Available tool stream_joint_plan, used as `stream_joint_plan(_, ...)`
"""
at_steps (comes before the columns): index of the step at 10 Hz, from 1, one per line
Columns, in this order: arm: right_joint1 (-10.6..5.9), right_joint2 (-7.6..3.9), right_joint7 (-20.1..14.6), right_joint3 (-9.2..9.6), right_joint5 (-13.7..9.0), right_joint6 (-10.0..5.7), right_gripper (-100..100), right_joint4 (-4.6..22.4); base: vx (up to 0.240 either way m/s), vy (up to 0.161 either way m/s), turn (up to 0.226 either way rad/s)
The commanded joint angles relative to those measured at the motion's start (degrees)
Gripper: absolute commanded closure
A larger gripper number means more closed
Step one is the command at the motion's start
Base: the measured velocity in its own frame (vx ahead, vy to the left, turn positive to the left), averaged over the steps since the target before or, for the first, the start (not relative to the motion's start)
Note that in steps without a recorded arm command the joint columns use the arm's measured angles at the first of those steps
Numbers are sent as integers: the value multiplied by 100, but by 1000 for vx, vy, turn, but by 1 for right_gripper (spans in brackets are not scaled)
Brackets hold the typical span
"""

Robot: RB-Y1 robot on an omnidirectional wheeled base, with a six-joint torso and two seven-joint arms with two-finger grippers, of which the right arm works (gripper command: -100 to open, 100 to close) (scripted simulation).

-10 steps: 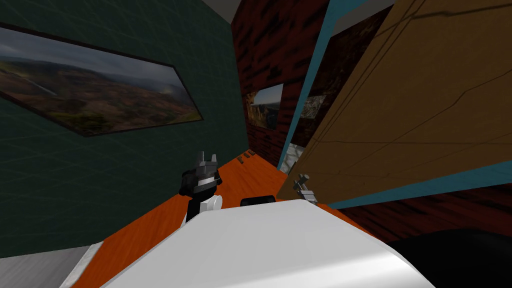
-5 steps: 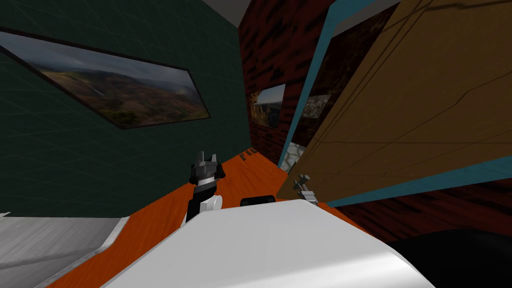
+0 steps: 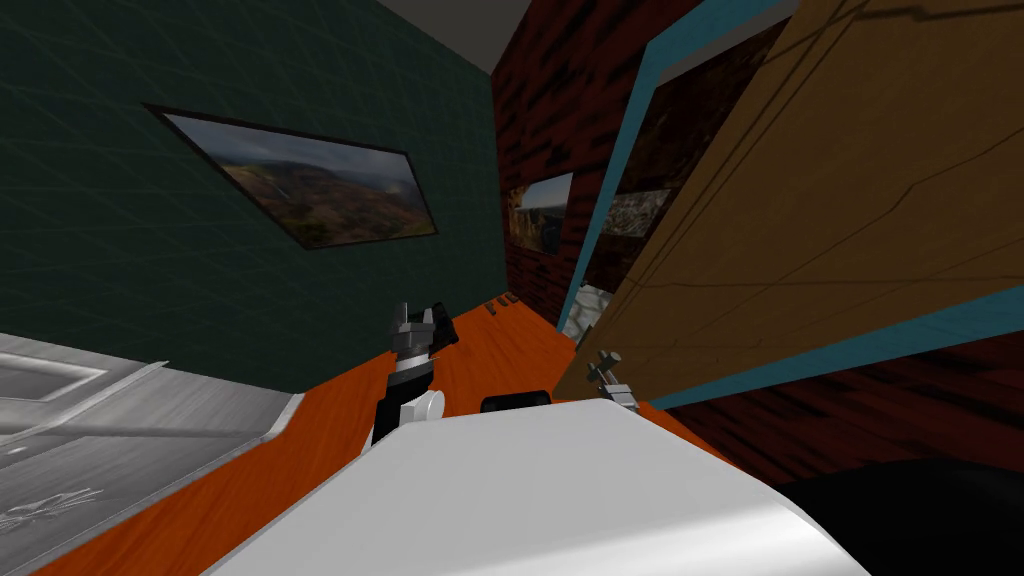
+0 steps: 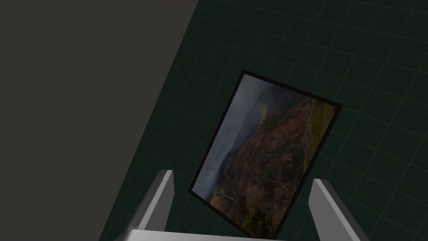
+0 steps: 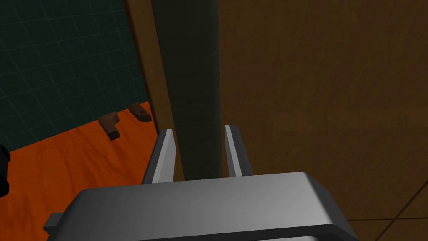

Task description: Pull the door open

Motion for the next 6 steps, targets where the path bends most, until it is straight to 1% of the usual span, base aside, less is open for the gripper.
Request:
stream_joint_plan(1,-5,-41,-71,51,26,-64,100,58,-192,-33,107)
stream_joint_plan(2,-8,-24,-43,34,18,-32,100,38,-86,-12,26)
stream_joint_plan(3,-21,-43,-99,80,40,-85,100,107,-128,-35,129)
stream_joint_plan(6,-60,-92,-212,156,76,-213,100,249,-203,-43,131)
